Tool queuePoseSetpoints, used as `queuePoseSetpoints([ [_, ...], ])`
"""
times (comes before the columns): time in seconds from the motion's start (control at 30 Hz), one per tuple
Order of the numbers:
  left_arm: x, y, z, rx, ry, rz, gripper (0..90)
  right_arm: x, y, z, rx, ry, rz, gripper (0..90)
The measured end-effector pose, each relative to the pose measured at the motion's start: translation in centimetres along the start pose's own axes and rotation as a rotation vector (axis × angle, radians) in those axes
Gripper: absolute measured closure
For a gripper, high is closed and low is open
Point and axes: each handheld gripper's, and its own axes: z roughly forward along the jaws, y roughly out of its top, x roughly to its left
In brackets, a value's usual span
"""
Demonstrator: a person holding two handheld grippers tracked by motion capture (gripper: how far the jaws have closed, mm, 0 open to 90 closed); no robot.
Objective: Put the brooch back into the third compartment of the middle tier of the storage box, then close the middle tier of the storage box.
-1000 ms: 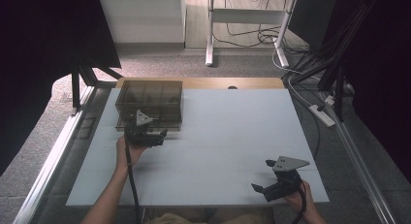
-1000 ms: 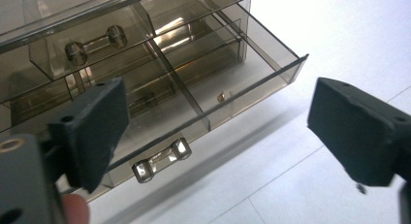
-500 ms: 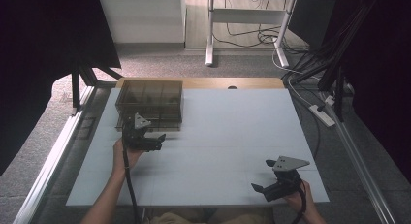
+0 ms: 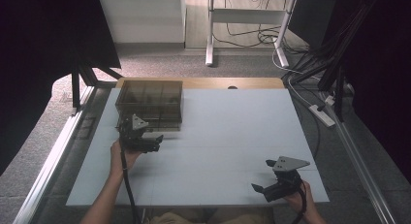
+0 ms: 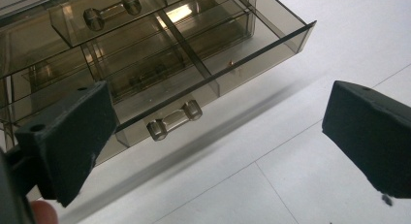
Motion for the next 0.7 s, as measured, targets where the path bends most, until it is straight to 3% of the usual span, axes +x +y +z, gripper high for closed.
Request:
queuePoseSetpoints([
  [0.4,0.3,-0.1,-0.1,0.036,0.006,-0.003,1.9,0.0,0.1,0.1,0.000,0.003,-0.001,0.0],
  [0.7,1.0,-0.3,-0.6,0.053,0.009,-0.008,14.0,0.0,0.1,0.1,-0.003,0.004,-0.001,0.0],
])
